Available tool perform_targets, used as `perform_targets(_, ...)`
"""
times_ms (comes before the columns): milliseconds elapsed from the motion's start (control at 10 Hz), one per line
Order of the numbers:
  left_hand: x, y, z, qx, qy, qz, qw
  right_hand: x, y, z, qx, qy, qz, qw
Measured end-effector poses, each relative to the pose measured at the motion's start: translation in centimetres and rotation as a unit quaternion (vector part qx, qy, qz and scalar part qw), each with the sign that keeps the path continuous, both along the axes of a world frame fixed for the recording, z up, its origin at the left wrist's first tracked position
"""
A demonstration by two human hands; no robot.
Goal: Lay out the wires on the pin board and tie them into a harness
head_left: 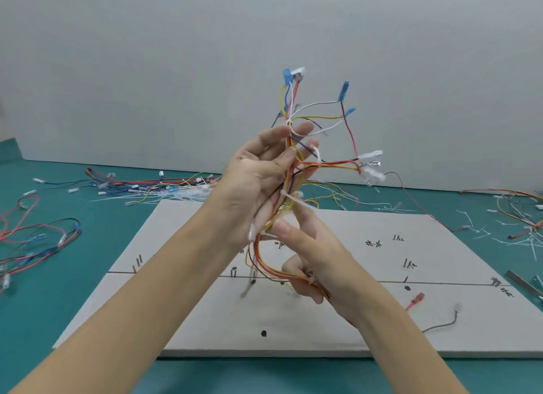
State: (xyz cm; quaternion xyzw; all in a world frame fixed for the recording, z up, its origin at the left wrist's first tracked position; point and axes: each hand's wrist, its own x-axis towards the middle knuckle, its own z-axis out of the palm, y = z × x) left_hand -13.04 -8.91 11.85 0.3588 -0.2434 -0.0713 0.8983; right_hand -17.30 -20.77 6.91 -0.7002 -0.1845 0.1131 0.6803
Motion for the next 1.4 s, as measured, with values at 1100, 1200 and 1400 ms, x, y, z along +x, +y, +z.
perform_targets(1100,2.6,5.9,-9.8,0.464,0.089,0.21,0.856,14.5,-21.9,5.7,-0.61,0.082,-0.42,0.667)
perform_targets(1200,2.8,6.0,-10.3,0.509,0.029,0.226,0.83,15.2,-21.9,3.5,-0.646,0.108,-0.388,0.648)
perform_targets(1400,2.5,6.8,-11.8,0.676,-0.164,0.231,0.68,13.7,-15.2,-2.0,-0.679,-0.011,-0.385,0.625)
